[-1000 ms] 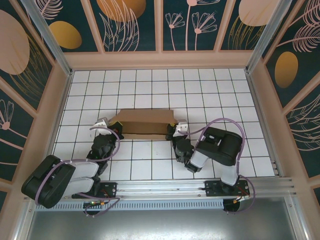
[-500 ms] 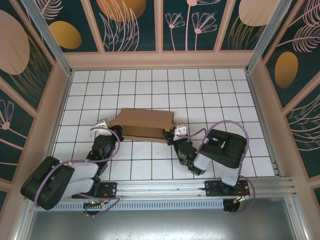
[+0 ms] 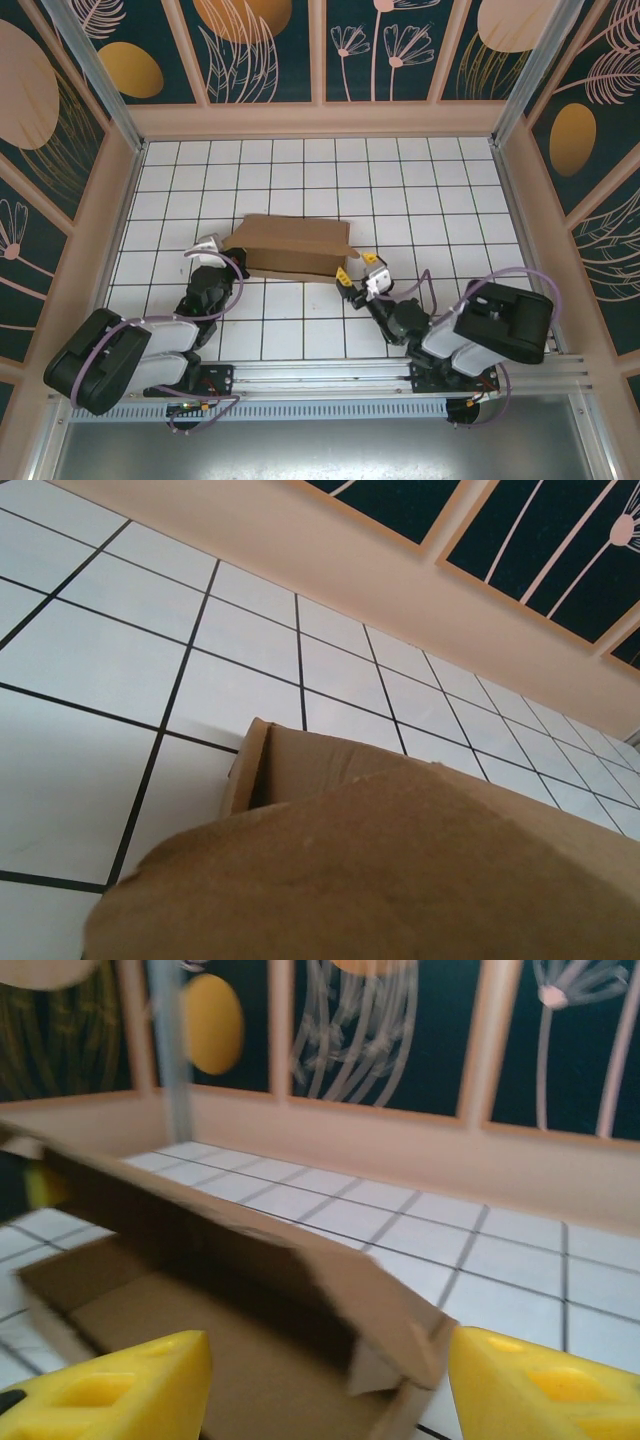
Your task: Fold the paper box
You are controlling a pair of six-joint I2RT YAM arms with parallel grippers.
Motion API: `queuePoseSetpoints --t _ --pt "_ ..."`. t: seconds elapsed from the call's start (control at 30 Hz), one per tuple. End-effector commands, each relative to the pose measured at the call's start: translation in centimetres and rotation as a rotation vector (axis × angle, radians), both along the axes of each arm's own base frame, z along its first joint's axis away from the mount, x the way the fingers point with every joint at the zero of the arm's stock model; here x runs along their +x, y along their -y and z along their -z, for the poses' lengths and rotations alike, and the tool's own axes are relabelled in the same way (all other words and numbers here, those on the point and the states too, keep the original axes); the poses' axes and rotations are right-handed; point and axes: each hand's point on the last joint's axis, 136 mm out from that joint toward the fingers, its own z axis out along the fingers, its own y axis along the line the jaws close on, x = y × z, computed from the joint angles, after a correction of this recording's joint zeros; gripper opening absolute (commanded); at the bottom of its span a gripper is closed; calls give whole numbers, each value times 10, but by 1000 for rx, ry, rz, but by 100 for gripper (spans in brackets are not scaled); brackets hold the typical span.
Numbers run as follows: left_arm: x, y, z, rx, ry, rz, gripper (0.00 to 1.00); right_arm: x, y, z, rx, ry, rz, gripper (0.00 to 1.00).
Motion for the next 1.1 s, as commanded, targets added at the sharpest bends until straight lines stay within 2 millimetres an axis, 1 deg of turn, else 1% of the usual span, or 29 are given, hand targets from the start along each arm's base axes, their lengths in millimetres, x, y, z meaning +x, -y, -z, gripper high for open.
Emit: queuePoseSetpoints --t 0.0,0.1,0.23,0.27,0.33,0.37,0.43,0.47,0.5,0.57,0.6,0.67,0.7,0.73,0.8,0.83,0.9,0.97,1.03,1.07 --pt "3 9 11 23 -46 33 0 -20 0 -22 -16 91 -81 64" --pt "7 16 9 11 -41 55 0 -26 3 -39 6 95 -118 64" --pt "17 28 7 17 -39 82 0 -33 -2 -78 49 114 -203 62" --pt "19 33 6 22 -36 94 0 -28 -1 -91 81 98 -204 62" --pt "24 43 4 33 -28 115 0 -9 -2 -105 107 19 -194 59" --pt "27 51 5 46 -28 133 0 5 -3 -108 114 -46 -179 57" --pt "33 65 2 71 -24 169 0 39 3 -109 133 -178 -89 50" --pt "35 71 3 84 -28 182 0 57 5 -106 144 -260 -49 44" --pt "37 77 3 84 -29 198 0 71 5 -101 136 -325 -35 40" --pt "39 86 2 86 -31 237 1 97 3 -93 89 -420 -5 35" --pt "40 90 4 91 -40 255 2 108 1 -89 48 -435 20 30" --pt "38 95 8 94 -55 282 2 124 -8 -80 -21 -436 41 15" --pt "37 95 11 92 -63 286 2 133 -9 -75 -15 -443 73 8" --pt "36 96 13 87 -69 291 2 140 -11 -69 -9 -454 97 5" --pt "32 94 19 80 -86 295 3 158 -15 -52 -27 -495 149 3" --pt "30 94 21 77 -92 297 4 164 -17 -39 -46 -532 174 2" --pt "27 92 23 72 -101 298 8 173 -21 -9 -99 -616 213 3" --pt "24 92 20 57 -100 302 12 174 -26 12 -132 -668 209 5" --pt "22 93 14 44 -93 316 16 172 -27 28 -144 -703 208 6" --pt "22 91 10 30 -95 303 20 170 -28 35 -150 -715 205 7"
